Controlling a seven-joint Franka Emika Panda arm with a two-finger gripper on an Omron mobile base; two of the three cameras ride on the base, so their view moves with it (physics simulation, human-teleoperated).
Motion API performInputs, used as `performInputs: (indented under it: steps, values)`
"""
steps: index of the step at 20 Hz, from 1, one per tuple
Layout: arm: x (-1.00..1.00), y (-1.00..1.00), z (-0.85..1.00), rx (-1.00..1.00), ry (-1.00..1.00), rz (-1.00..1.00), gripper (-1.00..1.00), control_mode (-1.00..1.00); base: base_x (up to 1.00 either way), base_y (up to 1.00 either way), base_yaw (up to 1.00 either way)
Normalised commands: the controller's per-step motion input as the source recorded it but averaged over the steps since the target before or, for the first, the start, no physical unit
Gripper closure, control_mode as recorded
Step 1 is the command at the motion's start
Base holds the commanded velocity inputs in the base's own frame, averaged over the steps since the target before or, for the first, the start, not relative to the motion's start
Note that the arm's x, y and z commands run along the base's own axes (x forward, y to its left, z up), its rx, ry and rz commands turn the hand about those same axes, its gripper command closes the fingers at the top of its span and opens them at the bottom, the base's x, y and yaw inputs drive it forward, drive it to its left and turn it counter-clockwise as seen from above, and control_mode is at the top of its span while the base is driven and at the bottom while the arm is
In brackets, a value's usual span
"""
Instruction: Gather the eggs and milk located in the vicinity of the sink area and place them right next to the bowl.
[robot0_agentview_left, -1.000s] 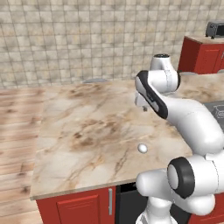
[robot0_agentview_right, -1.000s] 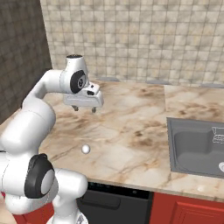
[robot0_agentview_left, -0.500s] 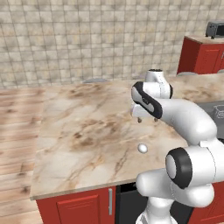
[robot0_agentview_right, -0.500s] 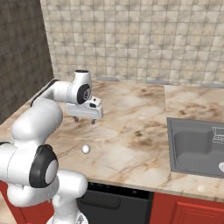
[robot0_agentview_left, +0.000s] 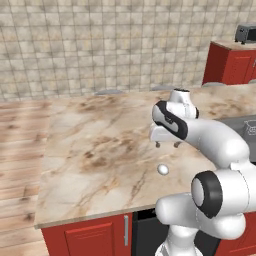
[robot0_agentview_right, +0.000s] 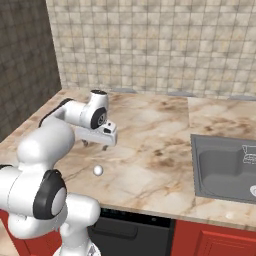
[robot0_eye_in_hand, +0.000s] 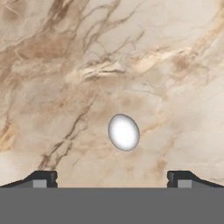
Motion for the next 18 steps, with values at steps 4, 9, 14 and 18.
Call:
performInputs:
  steps: [4, 9, 14, 18]
  values:
    - [0.00, 0.17, -0.38, -0.04, 0.06, 0.00, -1.00, -1.00, 0.00, 0.00, 0.00]
    - [0.00, 0.01, -0.75, 0.00, 0.03, 0.00, -1.00, -1.00, 0.00, 0.00, 0.00]
    - [0.00, -0.23, -0.41, 0.00, 0.00, 0.00, -1.00, -1.00, 0.00, 0.00, 0.00]
    - [0.00, -0.29, -0.26, 0.00, 0.00, 0.00, -1.00, -1.00, 0.00, 0.00, 0.00]
